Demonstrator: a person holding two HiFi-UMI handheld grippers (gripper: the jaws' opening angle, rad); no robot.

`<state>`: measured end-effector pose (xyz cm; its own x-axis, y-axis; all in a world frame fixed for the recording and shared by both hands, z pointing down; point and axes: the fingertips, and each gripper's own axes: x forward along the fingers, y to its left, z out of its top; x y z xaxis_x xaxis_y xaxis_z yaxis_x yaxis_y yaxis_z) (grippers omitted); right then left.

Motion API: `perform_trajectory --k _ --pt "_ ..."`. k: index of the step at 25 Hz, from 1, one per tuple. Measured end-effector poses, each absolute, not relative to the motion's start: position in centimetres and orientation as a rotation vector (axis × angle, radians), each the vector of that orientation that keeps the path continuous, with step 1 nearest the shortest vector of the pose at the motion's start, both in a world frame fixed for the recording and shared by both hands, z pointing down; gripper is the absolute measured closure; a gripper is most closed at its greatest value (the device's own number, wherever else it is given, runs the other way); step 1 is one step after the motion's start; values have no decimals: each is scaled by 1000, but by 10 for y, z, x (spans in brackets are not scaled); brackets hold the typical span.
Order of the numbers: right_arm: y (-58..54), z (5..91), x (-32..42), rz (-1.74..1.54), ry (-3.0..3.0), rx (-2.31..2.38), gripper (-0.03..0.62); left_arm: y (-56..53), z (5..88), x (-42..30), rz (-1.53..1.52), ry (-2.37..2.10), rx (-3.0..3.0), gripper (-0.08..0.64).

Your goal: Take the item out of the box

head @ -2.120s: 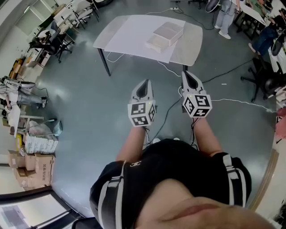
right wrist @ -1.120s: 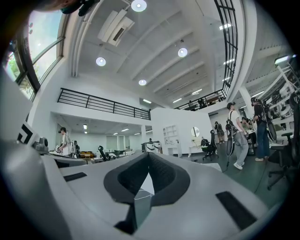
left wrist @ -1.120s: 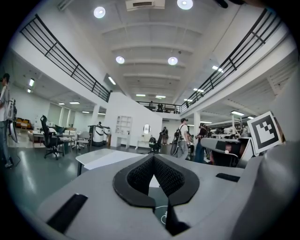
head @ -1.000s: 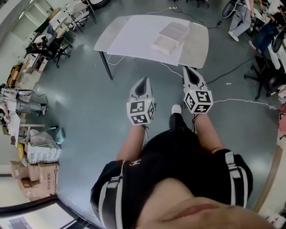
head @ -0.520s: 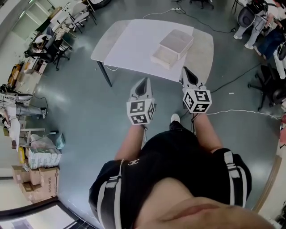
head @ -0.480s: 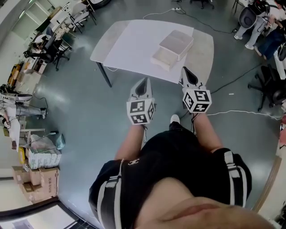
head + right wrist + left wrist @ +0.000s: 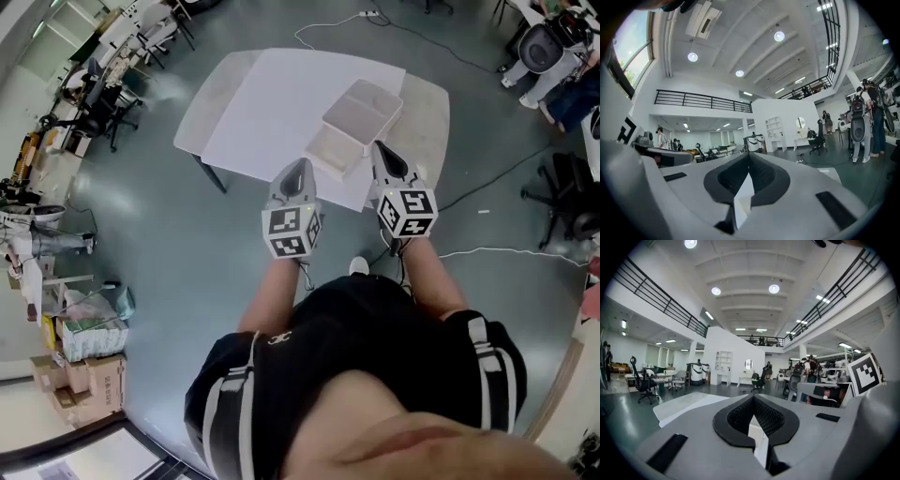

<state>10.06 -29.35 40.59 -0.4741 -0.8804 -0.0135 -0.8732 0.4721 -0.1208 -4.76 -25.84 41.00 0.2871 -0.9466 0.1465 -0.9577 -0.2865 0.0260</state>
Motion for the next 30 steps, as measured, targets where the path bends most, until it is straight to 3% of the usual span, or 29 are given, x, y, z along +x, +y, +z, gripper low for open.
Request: perform_trajectory --k 13,30 --pt "-365 424 82 -202 2713 -1520 580 -323 436 -65 201 -1820 2338 551" --pt "-385 435 74 -200 2546 -1830 580 -390 474 -81 358 -1450 2531 551"
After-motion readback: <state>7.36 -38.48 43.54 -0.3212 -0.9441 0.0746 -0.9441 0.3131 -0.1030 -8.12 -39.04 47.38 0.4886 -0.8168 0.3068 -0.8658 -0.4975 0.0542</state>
